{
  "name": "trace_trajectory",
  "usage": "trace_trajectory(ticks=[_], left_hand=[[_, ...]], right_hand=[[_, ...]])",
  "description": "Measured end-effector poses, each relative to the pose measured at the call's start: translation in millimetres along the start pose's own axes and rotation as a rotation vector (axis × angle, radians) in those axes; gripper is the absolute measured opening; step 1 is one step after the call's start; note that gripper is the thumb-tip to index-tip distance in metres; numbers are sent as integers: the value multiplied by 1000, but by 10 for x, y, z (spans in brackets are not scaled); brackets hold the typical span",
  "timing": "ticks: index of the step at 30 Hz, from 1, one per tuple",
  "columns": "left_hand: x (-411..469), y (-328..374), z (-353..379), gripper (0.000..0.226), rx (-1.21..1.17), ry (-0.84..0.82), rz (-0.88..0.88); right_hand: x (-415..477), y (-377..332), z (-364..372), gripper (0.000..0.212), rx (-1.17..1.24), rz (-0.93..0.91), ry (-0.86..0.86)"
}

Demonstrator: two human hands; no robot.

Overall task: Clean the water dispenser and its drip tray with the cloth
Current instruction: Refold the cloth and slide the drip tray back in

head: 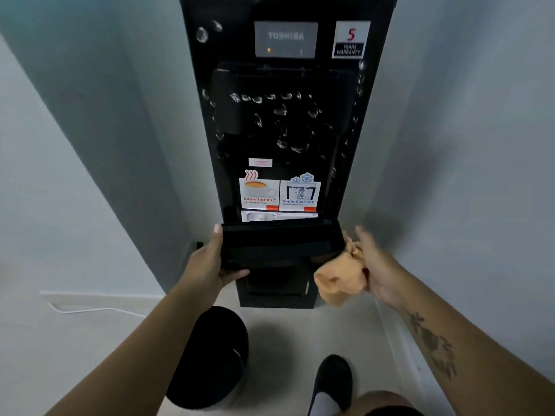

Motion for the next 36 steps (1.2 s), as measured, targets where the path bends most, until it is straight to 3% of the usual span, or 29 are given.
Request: trace_trajectory(ticks=[2,5,7,14,19,28,30,32,34,36], left_hand=[[195,-20,71,56,-18,6,-18],[530,14,181,42,-52,44,-16],[765,74,228,46,-20,48,34],[1334,75,279,49,64,131,16],[1539,-29,267,50,71,188,-53],[1647,-104,183,50,157,158,-144],[1598,-104,159,57,170,81,-143],[1535,-125,105,56,148,45,-86],[1480,-179,48,48,79,63,-48],[1437,-267,7,46,-30,45,-73]], right_hand=[[214,80,59,76,54,39,-51],[494,59,157,61,51,24,-18],[668,2,191,57,71,18,41],[926,-57,295,69,74,29,85],[1063,-34,329,59,21,30,126],[1233,114,450,63,27,240,162],[1144,13,394,46,-92,42,364],[1010,-121,370,31,-276,-366,622],[940,-264,495,32,-436,-677,651],[1069,-315,657,34,-579,-784,567]])
Point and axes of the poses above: each hand's wrist, its own x-axis towards the middle knuckle, its own z-axis out of the palm, y = z × x, the point moved 3 cm from there along x, towards the middle knuckle
